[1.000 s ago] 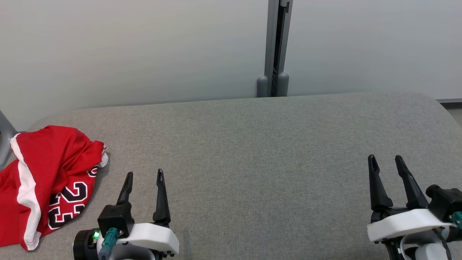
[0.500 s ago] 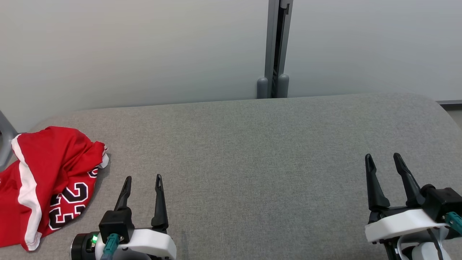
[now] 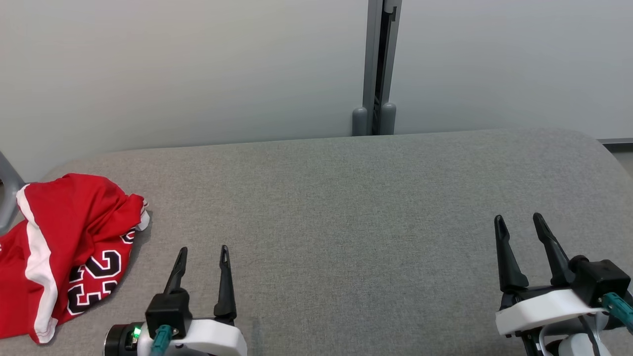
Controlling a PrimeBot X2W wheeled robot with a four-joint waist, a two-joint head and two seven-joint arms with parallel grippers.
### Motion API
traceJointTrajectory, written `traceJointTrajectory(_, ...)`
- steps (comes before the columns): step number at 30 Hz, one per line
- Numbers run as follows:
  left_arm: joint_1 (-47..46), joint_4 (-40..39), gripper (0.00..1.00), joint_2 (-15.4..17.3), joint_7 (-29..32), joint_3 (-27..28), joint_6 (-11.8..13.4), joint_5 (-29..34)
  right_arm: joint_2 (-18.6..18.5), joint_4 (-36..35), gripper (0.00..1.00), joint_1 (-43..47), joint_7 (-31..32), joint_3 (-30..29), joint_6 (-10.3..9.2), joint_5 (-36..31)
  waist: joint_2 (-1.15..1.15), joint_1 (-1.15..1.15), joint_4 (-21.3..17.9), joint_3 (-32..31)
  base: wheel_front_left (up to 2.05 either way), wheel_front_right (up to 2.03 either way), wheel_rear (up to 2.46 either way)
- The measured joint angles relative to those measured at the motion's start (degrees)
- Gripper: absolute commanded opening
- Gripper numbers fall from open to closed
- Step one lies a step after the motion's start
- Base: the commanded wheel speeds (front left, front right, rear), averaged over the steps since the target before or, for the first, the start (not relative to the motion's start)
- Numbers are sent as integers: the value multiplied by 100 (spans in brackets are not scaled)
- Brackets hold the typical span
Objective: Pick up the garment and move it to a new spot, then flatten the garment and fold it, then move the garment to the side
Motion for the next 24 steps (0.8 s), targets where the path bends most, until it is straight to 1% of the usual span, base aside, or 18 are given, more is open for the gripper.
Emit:
traceJointTrajectory(3, 0, 48, 100, 4, 0, 37, 33, -199, -1, 102, 100, -7, -1, 32, 0, 187, 0, 0, 4, 19, 0, 0, 0)
traceJointTrajectory(6, -3, 88, 100, 0, 0, 25, 18, -202, -1, 160, 100, -23, -8, 58, 0, 307, 0, 0, 8, 46, 0, 0, 0)
traceJointTrajectory(24, -36, 147, 100, 1, 0, -2, -8, -300, -1, 202, 100, -62, -8, 49, 0, 386, 0, 0, 55, 100, 0, 0, 0)
